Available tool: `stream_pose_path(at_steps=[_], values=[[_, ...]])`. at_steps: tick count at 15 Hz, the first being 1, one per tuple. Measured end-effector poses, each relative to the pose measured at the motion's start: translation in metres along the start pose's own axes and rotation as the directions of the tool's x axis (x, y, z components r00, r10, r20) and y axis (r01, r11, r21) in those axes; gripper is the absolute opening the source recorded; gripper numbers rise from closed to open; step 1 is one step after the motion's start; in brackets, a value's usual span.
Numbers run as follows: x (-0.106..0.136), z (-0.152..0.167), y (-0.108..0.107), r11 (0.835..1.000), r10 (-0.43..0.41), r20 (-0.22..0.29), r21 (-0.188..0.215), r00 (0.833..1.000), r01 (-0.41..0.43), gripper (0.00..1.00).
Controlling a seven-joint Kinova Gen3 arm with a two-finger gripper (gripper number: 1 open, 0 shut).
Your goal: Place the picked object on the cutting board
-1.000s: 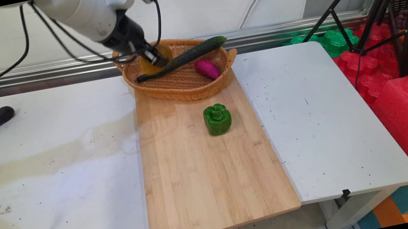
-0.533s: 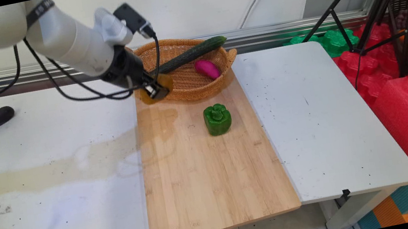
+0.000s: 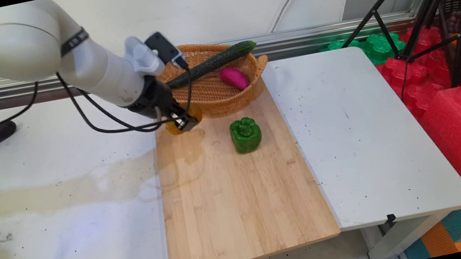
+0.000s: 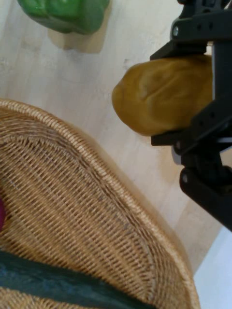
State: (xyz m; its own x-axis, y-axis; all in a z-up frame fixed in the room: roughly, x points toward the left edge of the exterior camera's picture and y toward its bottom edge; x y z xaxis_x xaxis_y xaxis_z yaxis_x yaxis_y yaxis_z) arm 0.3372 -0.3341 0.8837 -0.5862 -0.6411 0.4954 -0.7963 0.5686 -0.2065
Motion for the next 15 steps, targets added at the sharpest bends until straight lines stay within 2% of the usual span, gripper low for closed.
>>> stream_pose_path(at_steps=[6, 15], values=[[-0.002, 0.038, 0.000, 0.999, 0.022, 0.033, -0.040, 0.999, -0.021, 0.00], [-0.007, 0.068, 0.002, 0.996, 0.040, 0.074, -0.081, 0.996, -0.034, 0.00]])
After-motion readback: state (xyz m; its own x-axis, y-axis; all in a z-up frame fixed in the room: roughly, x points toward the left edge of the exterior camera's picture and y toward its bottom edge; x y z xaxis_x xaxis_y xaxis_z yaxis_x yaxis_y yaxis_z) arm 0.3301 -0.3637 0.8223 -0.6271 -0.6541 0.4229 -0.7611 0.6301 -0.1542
